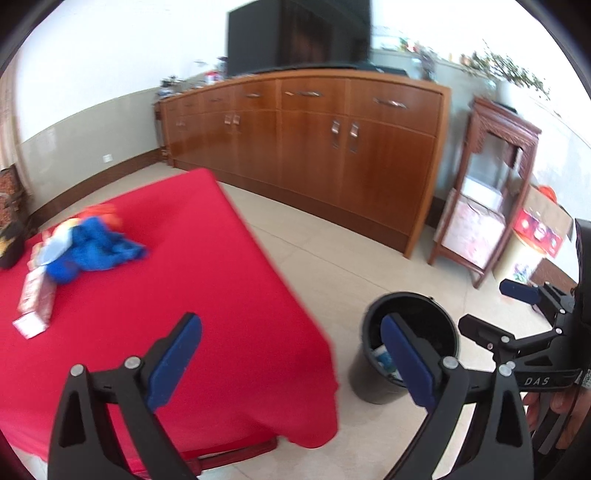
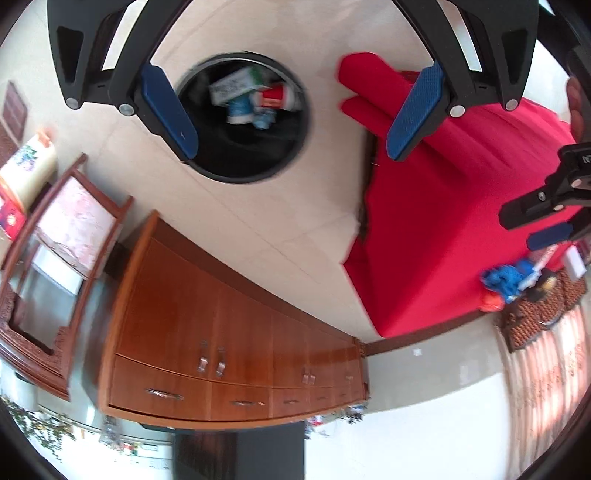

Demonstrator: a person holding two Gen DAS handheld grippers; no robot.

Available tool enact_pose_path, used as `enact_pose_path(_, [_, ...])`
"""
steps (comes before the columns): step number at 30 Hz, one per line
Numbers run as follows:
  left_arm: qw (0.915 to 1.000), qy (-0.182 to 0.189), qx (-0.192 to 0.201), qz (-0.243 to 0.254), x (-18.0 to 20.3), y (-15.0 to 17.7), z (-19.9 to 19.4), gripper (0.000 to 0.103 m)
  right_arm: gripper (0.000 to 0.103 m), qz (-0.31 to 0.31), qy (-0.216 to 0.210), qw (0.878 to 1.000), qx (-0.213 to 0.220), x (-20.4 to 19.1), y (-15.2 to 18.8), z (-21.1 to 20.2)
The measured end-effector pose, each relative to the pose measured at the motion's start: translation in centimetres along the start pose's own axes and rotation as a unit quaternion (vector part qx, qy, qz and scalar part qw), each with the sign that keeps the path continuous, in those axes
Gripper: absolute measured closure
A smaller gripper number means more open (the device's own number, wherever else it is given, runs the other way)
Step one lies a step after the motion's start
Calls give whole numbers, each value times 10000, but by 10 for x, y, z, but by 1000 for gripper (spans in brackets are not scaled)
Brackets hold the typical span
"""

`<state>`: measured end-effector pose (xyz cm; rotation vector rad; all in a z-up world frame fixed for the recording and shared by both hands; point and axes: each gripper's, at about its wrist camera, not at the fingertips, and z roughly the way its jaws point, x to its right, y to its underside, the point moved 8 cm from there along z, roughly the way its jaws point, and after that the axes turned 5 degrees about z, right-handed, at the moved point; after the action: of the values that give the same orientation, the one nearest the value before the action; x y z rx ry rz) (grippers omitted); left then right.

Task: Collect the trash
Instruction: 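Move both tools back toward the trash on the table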

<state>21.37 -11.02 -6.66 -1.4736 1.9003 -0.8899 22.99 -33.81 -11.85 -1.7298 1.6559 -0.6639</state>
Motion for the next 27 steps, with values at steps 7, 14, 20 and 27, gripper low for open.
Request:
enact_pose_path(7, [9972, -517, 253, -480, -77, 10, -37, 5, 0, -238, -629, 9977, -19, -82, -20, 5])
enact_pose_path(14, [9867, -1173, 325, -1081, -166, 36, -64, 5, 0, -840, -1094, 9904, -126, -182, -33, 17])
enact_pose_path(20, [9779, -1531, 313, -1391, -219, 57, -73, 5, 0, -1139, -1440, 9829, -136, -247, -37, 29])
enact_pose_path(27, [9717, -1746, 204, -1575, -259, 74, -69, 5, 0, -1427, -1592, 9768, -140, -304, -42, 41])
